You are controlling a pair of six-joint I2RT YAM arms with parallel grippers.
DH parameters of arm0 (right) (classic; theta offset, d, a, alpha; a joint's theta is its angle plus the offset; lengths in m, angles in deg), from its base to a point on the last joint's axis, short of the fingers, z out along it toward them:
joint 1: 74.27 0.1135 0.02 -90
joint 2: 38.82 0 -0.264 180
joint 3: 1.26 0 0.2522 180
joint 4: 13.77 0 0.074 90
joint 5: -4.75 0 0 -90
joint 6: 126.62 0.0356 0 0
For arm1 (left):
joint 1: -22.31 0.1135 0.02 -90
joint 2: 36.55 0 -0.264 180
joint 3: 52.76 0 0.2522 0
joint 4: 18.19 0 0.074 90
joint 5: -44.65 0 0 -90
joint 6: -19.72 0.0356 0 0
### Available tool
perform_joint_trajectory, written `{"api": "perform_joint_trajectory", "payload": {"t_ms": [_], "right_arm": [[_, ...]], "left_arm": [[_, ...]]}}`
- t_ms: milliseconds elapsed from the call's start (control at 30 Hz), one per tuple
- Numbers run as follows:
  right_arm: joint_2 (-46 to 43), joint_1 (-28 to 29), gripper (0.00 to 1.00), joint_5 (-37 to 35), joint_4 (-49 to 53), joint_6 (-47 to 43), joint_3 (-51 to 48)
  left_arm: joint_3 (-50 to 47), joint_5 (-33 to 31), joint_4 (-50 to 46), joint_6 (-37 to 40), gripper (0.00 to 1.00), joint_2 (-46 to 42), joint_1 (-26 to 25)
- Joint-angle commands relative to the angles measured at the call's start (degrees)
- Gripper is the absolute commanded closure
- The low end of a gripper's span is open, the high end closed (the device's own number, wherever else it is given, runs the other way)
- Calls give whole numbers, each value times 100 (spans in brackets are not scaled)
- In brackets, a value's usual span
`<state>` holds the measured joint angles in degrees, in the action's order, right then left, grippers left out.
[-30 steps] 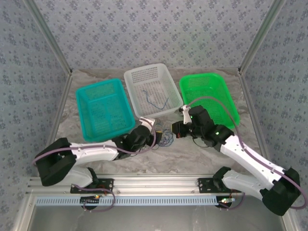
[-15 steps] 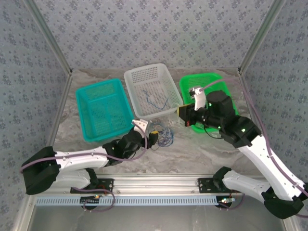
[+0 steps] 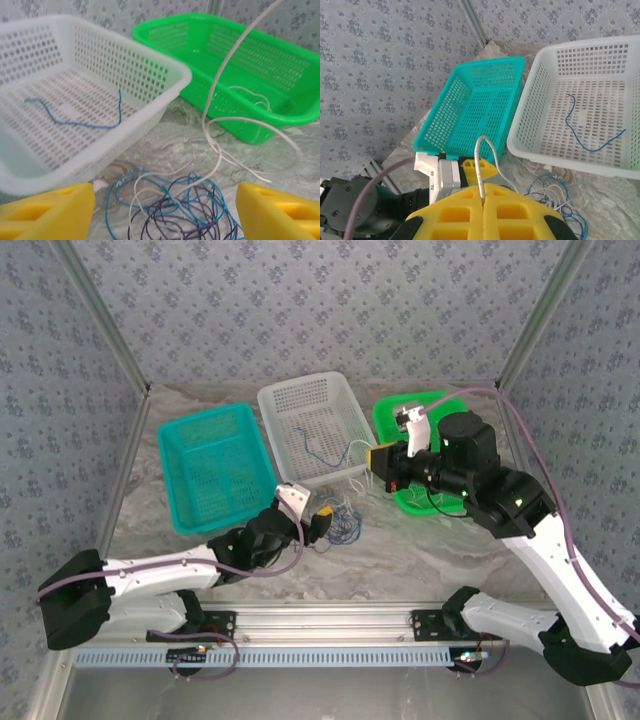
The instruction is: Untangle the cables
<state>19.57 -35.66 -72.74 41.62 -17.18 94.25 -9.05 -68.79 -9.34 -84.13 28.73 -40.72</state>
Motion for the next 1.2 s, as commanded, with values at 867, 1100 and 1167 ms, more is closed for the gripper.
{"api": "perform_joint_trajectory", "payload": {"t_ms": [867,1100,1167], "right_arm": [[-319,-89,100,1209,140,-168,-234],[-458,-405,100,765,381,-20,-301],[-414,-594,100,486,503,196,-325]], "left_arm": [[1112,2157,1217,2695,24,917,650],[1163,2608,1088,2528,81,953,643],[1088,2626,1071,2445,92,851,605]]}}
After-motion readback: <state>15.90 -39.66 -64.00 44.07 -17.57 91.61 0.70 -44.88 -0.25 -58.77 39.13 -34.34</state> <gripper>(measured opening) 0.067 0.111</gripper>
